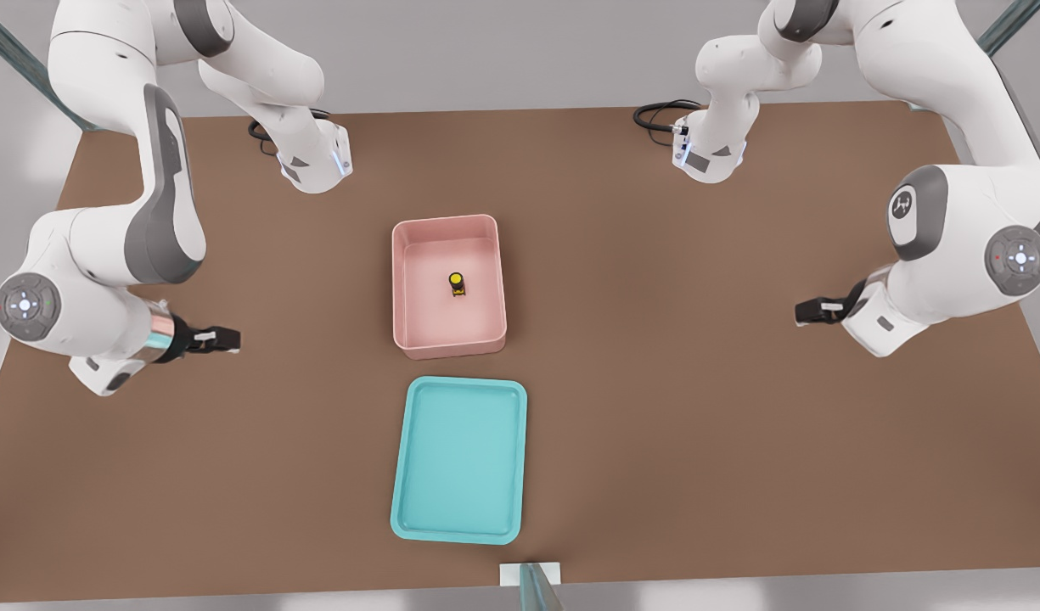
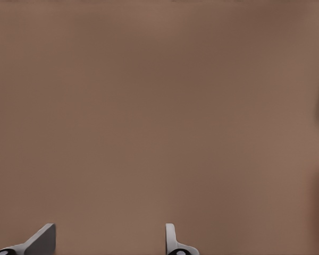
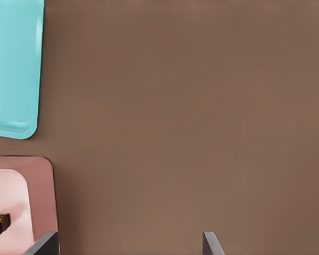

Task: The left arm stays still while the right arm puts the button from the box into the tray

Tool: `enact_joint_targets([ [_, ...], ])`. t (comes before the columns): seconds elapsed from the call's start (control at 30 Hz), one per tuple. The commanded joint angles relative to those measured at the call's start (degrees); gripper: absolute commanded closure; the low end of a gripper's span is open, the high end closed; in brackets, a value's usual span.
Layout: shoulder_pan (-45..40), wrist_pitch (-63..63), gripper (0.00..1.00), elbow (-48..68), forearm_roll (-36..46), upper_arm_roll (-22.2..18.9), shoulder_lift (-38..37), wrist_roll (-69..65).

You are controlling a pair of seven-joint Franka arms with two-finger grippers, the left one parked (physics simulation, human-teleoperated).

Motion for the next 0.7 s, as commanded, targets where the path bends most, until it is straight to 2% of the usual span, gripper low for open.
enact_joint_targets([
  [0.0,0.2,5.6,0.00,0.0,-0.2,0.1,-0.1,-0.1],
  [0.03,3.1,5.6,0.00,0.0,-0.2,0.2,0.0,0.8],
  [0.1,15.4,5.2,0.00,0.0,0.0,0.1,1.3,14.5],
  [0.2,25.3,5.9,0.00,0.9,-0.2,0.1,3.4,27.0],
  [0.3,28.0,10.7,0.00,0.2,0.0,0.2,4.9,34.9],
  [0.33,28.1,13.4,0.00,-2.3,0.3,0.2,4.7,35.8],
  [0.4,29.5,24.4,0.00,-14.6,0.7,0.3,0.4,44.4],
  [0.67,34.9,38.2,0.00,-33.2,2.6,0.5,-6.4,56.5],
])
